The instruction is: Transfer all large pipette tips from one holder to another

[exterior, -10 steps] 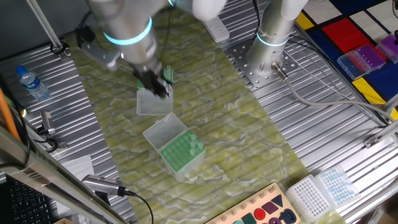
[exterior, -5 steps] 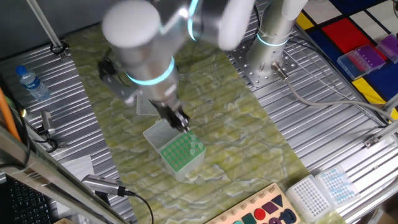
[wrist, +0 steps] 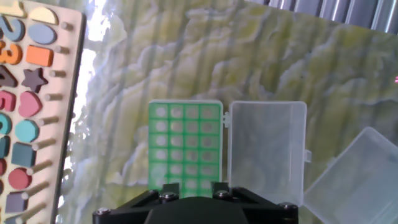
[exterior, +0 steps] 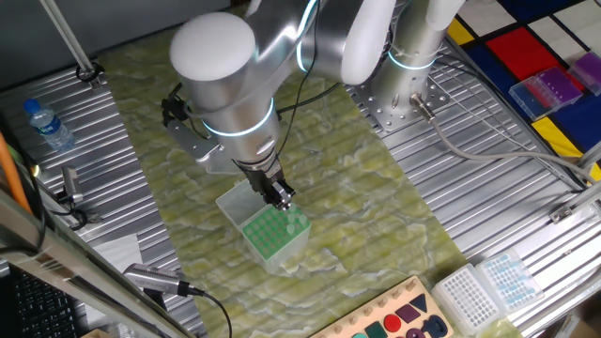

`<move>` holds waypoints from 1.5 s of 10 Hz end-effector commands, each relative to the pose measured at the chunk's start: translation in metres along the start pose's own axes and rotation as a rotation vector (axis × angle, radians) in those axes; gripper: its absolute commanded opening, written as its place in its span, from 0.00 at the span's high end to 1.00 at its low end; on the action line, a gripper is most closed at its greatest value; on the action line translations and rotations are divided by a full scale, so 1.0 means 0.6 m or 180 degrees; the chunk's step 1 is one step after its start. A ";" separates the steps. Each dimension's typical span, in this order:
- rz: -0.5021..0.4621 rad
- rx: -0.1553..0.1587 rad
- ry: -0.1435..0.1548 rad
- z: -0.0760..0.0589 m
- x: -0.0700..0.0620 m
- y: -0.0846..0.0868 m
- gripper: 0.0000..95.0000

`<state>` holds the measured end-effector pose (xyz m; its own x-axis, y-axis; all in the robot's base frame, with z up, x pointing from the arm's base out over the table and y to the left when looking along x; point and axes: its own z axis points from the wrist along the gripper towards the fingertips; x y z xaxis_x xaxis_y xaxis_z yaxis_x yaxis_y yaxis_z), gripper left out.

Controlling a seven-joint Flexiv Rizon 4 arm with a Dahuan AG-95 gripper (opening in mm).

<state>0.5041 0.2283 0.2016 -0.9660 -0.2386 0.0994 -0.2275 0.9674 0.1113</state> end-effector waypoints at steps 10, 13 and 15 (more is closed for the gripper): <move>-0.0336 -0.0016 0.0058 -0.005 -0.002 -0.003 0.60; -0.0317 0.0044 0.0005 0.006 -0.007 0.019 0.60; -0.0299 0.0063 0.0010 0.012 -0.005 0.032 0.60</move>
<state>0.5015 0.2462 0.1973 -0.9393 -0.3319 0.0869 -0.3211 0.9396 0.1183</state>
